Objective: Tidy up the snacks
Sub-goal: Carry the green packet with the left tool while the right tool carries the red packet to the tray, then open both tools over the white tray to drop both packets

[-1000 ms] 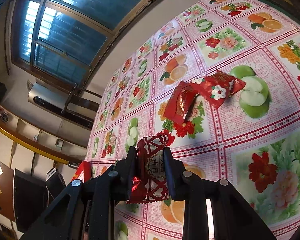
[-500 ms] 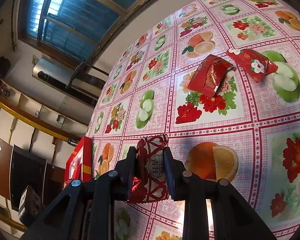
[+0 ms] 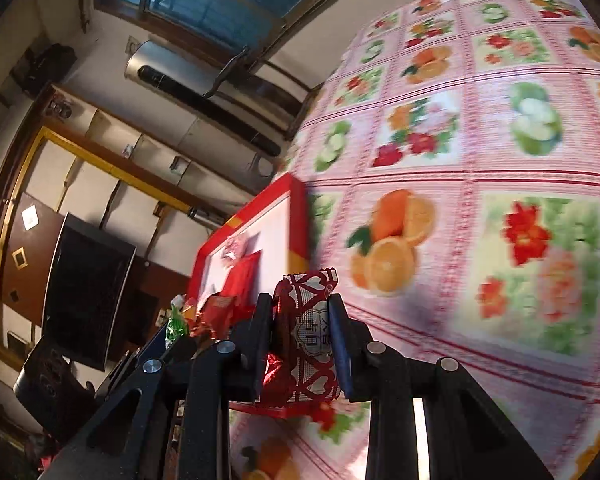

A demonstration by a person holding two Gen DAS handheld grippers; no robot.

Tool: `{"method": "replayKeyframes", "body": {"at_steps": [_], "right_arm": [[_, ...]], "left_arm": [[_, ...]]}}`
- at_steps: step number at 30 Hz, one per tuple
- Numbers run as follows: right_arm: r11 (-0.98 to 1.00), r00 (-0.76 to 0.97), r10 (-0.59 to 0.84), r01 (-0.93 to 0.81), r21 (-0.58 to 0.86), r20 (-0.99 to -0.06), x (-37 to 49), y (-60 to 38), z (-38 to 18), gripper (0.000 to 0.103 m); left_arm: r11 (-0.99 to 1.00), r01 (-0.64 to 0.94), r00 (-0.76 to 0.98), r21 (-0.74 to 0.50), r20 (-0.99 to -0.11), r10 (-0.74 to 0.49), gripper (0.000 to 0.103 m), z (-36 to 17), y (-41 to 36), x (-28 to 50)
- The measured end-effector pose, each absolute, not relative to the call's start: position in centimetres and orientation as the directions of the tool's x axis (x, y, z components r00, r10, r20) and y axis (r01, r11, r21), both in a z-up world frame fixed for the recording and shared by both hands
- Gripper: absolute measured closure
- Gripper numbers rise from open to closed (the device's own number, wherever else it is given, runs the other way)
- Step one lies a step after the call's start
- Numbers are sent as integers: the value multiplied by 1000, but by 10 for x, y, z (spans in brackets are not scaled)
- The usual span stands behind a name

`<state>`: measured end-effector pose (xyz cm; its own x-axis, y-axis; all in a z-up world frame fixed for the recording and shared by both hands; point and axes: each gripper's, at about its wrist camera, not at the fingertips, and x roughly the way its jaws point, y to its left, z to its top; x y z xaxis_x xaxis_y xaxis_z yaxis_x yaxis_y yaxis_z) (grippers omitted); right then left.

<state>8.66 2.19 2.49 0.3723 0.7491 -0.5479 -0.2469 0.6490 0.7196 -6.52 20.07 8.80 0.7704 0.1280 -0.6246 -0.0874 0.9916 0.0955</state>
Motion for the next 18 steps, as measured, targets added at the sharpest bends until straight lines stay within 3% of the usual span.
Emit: {"method": "replayKeyframes", "body": {"at_steps": [6,7,8,10,11,13,18], "right_arm": [[607,346,791,-340,718,-505,92,116,36,71],[599,352,796,-348,721,-492,92,125,38,64],[593,363,800,-353,724,-478,92,132,40,56],[608,406,784,-355,710,-469,90,134,46,49],[615,434,776,-355,704,-459,88,129,50,44],[622,464,766,-355,698,-446,85,113,53,37],[666,533,710,-297,684,-460,80,54,51,37]], "left_arm": [[974,-201,756,109,-615,225,64,87,254,-66],[969,-219,758,113,-606,242,62,88,259,-65],[965,-234,753,119,-606,257,50,88,261,-64],[957,-258,752,134,-594,286,29,90,263,-64],[953,-269,756,140,-582,299,23,91,262,-66],[954,-261,770,144,-566,296,23,94,256,-69],[976,-190,791,107,-572,217,22,94,222,-62]]}}
